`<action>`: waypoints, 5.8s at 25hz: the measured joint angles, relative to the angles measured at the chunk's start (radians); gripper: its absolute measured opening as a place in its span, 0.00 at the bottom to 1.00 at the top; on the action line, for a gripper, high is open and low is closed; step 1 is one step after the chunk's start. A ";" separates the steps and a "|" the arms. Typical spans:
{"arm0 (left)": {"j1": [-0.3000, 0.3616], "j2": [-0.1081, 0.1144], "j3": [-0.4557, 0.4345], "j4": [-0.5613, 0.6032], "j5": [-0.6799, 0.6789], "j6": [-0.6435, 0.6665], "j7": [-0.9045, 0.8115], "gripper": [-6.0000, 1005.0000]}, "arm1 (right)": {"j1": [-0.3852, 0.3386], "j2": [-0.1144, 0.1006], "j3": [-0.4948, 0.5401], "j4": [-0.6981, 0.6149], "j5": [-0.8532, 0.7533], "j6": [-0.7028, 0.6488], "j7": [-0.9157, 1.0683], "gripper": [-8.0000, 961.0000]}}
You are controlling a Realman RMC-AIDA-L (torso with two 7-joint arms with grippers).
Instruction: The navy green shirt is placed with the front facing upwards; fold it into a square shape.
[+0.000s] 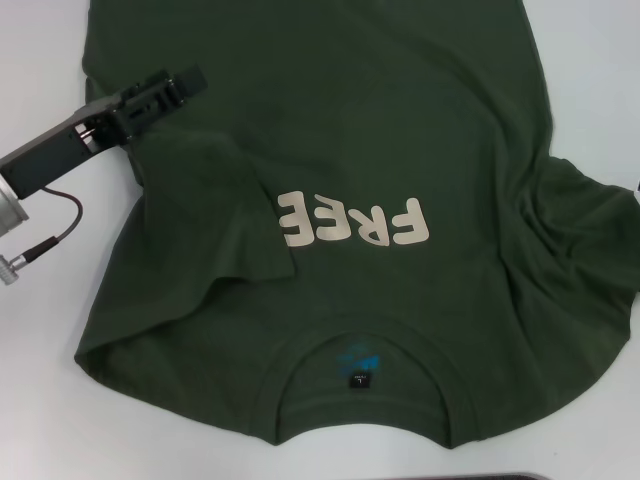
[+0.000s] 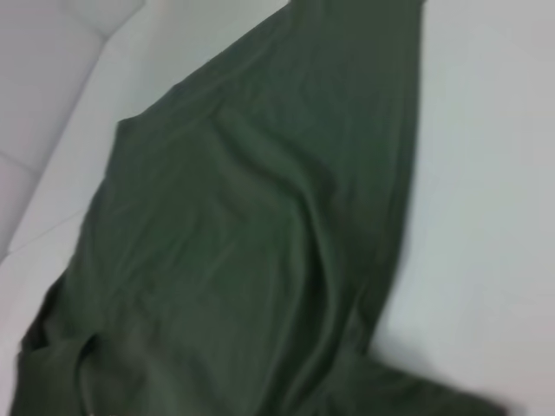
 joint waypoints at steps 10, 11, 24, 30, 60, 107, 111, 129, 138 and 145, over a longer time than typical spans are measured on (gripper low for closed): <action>-0.006 0.000 0.000 0.000 0.000 -0.010 -0.004 0.85 | 0.024 0.030 -0.043 0.036 -0.008 0.103 -0.011 0.95; -0.006 0.000 0.000 0.000 0.000 -0.012 -0.005 0.85 | 0.026 0.032 -0.053 0.037 -0.008 0.109 -0.011 0.95; -0.018 0.000 0.000 -0.006 0.002 -0.037 -0.009 0.85 | 0.031 0.030 -0.091 0.039 -0.020 0.119 0.000 0.94; -0.027 0.000 0.000 -0.007 0.002 -0.039 -0.010 0.85 | 0.035 0.030 -0.093 0.039 -0.020 0.125 0.001 0.94; -0.025 0.002 0.000 -0.009 0.005 -0.066 -0.021 0.85 | 0.043 0.026 -0.049 0.017 0.001 0.078 0.004 0.03; -0.023 0.004 0.000 -0.009 0.005 -0.092 -0.027 0.84 | 0.205 0.158 -0.202 0.052 0.110 0.094 -0.061 0.39; -0.021 0.004 0.000 -0.009 0.005 -0.094 -0.027 0.84 | 0.162 0.136 -0.191 0.042 0.140 0.090 -0.066 0.48; -0.023 0.002 0.000 -0.009 0.005 -0.089 -0.036 0.84 | -0.039 0.050 -0.136 0.050 0.137 0.081 -0.042 0.71; -0.024 0.001 0.000 -0.009 0.006 -0.093 -0.035 0.84 | -0.044 0.047 -0.140 0.080 0.136 0.088 -0.040 0.71; -0.024 0.000 0.000 -0.009 0.012 -0.094 -0.033 0.84 | -0.026 0.048 -0.145 0.100 0.136 0.090 -0.044 0.71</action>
